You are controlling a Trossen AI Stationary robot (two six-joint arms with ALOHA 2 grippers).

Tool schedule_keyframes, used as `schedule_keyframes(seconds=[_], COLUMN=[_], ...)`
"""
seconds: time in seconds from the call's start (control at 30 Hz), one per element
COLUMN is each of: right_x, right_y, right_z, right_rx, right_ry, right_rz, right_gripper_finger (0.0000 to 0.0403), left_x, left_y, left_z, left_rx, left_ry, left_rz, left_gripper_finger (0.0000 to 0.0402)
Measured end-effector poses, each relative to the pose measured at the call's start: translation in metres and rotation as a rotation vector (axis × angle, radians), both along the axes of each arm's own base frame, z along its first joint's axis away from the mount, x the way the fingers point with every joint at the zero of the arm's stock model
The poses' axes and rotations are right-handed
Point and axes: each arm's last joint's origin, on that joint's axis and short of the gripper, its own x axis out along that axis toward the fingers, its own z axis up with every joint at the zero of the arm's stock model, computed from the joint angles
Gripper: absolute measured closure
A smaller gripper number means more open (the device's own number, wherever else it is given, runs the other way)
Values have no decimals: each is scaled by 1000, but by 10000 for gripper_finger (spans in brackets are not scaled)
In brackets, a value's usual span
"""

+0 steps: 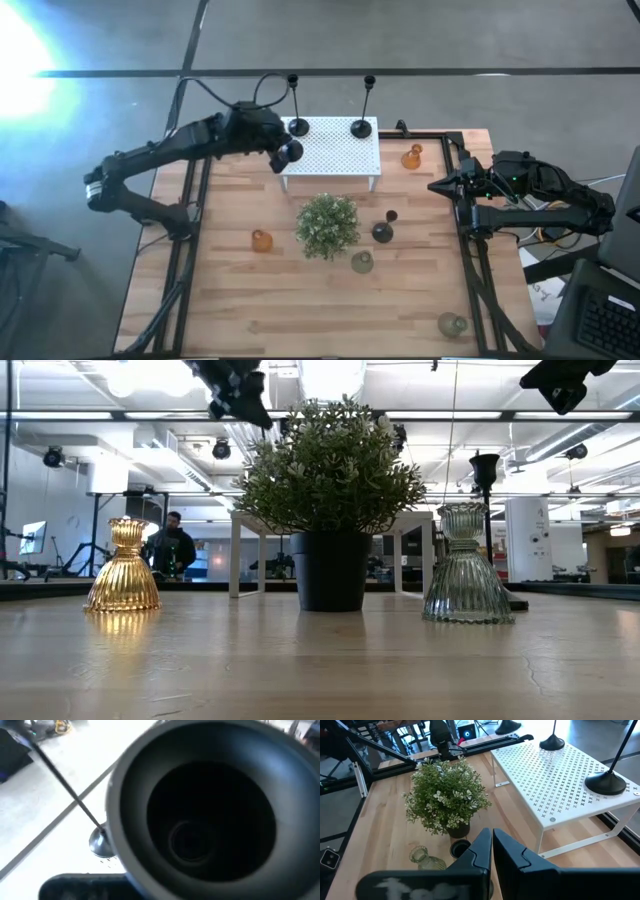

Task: Pick & Place candle stick holders
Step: Move the bottom black candle holder to the top left of the table

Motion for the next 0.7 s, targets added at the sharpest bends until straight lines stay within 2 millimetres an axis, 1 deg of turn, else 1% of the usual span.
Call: schedule_keyframes(seconds=[0.1, 0.23, 0.33, 0.4, 0.57, 0.7], right_x=[0, 0, 0, 0, 0, 0], right_y=[0, 0, 0, 0, 0, 0], right_z=[0, 0, 0, 0, 0, 0], right_rx=[0, 0, 0, 0, 1, 1], right_ry=[0, 0, 0, 0, 0, 0], right_rz=[0, 0, 0, 0, -1, -1], right_gripper_finger=[390, 390, 390, 390, 390, 390], left_x=[-2, -17, -28, -32, -41, -49], left_y=[0, 0, -4, -6, -6, -2], left_z=[-2, -3, 0, -1, -18, -43], left_rx=[24, 60, 28, 14, 8, -13], left_ry=[61, 159, 150, 144, 187, 156], left_rz=[42, 193, 230, 240, 322, 373], left_gripper_finger=[384, 384, 384, 384, 384, 384])
